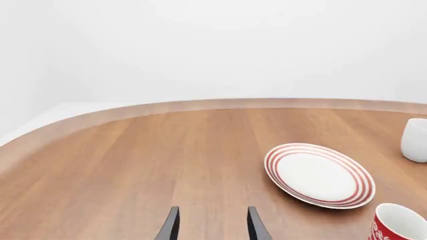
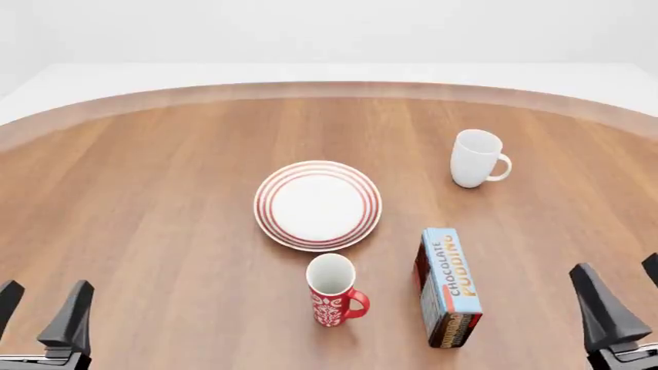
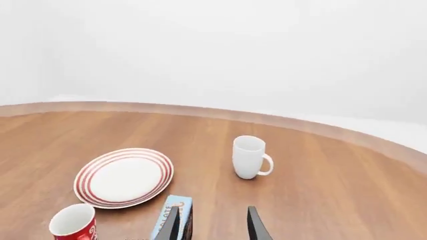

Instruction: Pick up the red mug and put it on the plate

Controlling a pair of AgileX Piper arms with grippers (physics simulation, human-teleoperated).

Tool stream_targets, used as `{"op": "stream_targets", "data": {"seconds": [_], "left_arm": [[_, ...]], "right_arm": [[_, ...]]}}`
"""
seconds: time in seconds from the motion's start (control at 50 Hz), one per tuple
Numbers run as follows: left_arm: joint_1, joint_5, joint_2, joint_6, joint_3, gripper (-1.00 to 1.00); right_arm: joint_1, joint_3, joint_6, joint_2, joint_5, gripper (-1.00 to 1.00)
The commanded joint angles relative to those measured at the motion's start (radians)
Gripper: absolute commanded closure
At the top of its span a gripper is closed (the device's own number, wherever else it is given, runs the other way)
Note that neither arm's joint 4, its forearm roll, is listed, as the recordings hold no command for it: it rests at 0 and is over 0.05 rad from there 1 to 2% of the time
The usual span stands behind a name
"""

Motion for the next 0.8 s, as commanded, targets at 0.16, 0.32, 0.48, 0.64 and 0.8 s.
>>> {"op": "stream_targets", "data": {"seconds": [0.16,0.32,0.48,0.64,0.8], "left_arm": [[0.0,0.0,0.0,0.0,0.0,-1.0],[0.0,0.0,0.0,0.0,0.0,-1.0],[0.0,0.0,0.0,0.0,0.0,-1.0],[0.0,0.0,0.0,0.0,0.0,-1.0],[0.0,0.0,0.0,0.0,0.0,-1.0]], "right_arm": [[0.207,-0.274,-0.123,0.23,0.113,-1.0],[0.273,-0.324,-0.161,0.316,0.156,-1.0],[0.327,-0.424,-0.192,0.375,0.227,-1.0],[0.38,-0.501,-0.2,0.449,0.283,-1.0],[0.437,-0.565,-0.188,0.548,0.333,-1.0]]}}
